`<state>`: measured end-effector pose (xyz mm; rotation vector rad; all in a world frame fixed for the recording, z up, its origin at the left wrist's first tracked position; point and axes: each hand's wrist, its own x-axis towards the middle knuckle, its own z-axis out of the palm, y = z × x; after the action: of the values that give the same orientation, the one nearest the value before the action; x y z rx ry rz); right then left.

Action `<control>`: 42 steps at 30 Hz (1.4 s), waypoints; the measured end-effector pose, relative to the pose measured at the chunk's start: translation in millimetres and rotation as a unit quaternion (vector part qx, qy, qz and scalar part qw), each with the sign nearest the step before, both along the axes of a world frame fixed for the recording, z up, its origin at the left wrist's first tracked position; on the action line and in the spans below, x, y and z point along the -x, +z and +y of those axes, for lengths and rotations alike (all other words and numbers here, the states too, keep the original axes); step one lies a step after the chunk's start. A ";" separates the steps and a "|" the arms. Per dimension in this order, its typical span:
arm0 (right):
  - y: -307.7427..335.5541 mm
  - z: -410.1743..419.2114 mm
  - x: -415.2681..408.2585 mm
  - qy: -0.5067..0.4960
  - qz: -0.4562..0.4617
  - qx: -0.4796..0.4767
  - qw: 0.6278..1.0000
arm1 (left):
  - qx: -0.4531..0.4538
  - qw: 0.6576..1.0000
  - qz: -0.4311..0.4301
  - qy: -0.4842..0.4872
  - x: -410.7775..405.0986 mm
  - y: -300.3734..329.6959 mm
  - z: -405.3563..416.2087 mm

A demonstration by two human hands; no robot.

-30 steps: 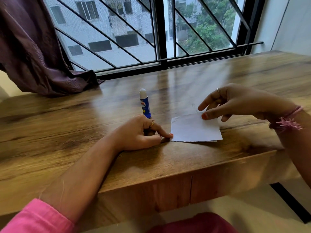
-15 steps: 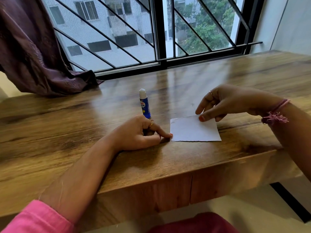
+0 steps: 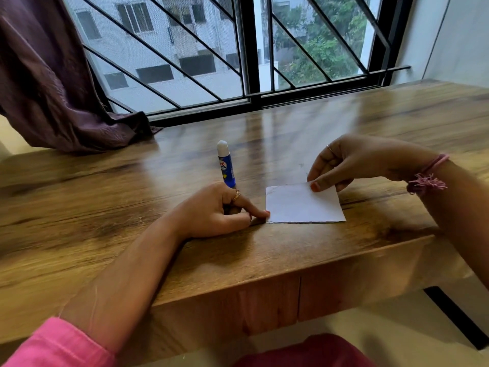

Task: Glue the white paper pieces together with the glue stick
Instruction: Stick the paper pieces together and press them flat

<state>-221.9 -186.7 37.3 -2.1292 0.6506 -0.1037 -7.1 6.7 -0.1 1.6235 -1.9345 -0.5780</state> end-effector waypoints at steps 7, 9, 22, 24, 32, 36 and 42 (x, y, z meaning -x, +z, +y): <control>0.8 0.9 -0.5 -0.006 0.006 0.003 1.000 | -0.001 1.000 -0.005 0.003 0.7 0.6 0.2; 1.1 1.5 -0.3 -0.007 0.006 0.003 1.000 | -0.002 1.000 -0.005 0.003 1.1 1.2 0.7; -4.9 10.8 4.0 -0.026 -0.028 0.043 0.998 | 0.033 0.999 -0.010 0.036 12.7 0.3 -3.5; -5.8 12.5 4.2 -0.026 -0.036 0.057 0.997 | 0.044 0.997 -0.018 0.056 15.2 -1.4 -5.5; -11.2 16.1 8.4 -0.031 -0.063 0.144 0.987 | 0.061 0.993 -0.031 0.099 16.6 -5.7 -8.3; -13.7 14.5 8.7 -0.030 -0.069 0.149 0.986 | 0.059 0.993 -0.028 0.102 16.3 -6.2 -8.6; -11.0 14.8 12.4 -0.025 -0.075 0.168 0.983 | 0.048 0.994 -0.019 0.100 17.0 -4.9 -8.3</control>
<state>-234.3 -171.9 26.3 -2.3985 0.6329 -0.4236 -24.1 -1.6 -5.0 1.7508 -1.7709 -0.3711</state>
